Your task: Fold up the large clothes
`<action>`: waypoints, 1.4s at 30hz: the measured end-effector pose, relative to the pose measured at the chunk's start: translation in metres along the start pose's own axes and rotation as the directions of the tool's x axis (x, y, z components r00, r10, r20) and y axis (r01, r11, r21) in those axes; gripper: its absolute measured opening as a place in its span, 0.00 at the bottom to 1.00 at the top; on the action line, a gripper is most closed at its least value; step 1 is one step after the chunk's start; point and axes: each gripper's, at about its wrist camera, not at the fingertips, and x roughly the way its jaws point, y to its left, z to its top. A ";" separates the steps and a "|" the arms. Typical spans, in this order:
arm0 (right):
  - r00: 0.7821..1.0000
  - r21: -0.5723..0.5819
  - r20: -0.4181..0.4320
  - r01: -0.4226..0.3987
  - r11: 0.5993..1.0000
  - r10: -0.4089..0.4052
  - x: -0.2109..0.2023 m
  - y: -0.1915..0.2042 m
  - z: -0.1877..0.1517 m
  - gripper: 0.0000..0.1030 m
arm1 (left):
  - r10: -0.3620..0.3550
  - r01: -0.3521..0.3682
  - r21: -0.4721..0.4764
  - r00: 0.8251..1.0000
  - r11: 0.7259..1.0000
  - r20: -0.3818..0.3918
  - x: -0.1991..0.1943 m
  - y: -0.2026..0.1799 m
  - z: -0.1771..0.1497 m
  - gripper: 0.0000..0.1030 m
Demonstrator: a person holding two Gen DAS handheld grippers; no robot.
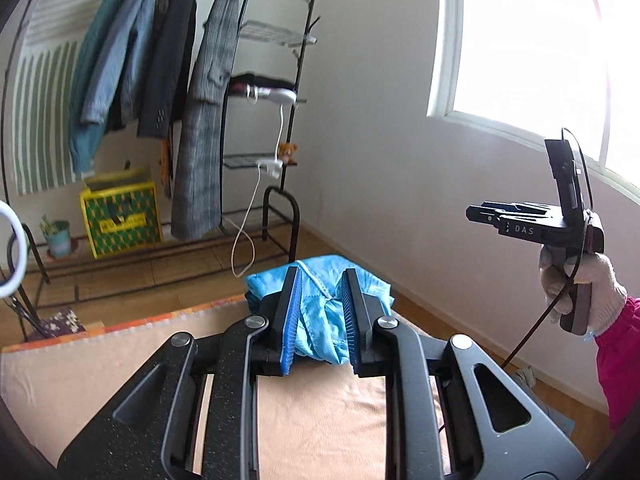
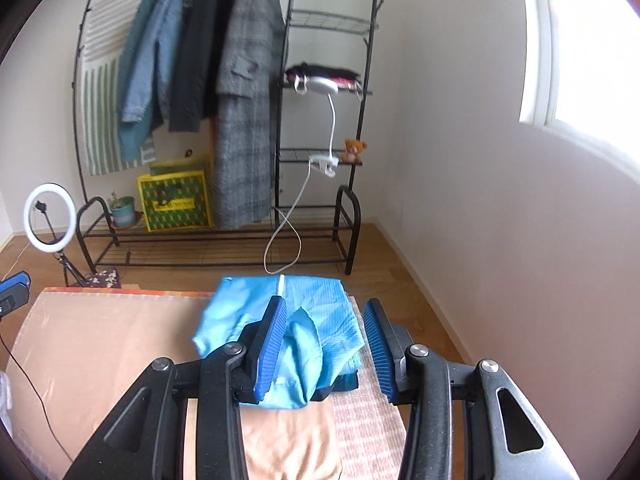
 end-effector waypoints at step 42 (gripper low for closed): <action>1.000 0.060 0.022 -0.005 0.998 0.004 -0.135 0.120 -0.085 0.80 | 0.060 -0.056 0.126 0.998 0.990 -0.027 -0.162 -0.017 -0.079 0.71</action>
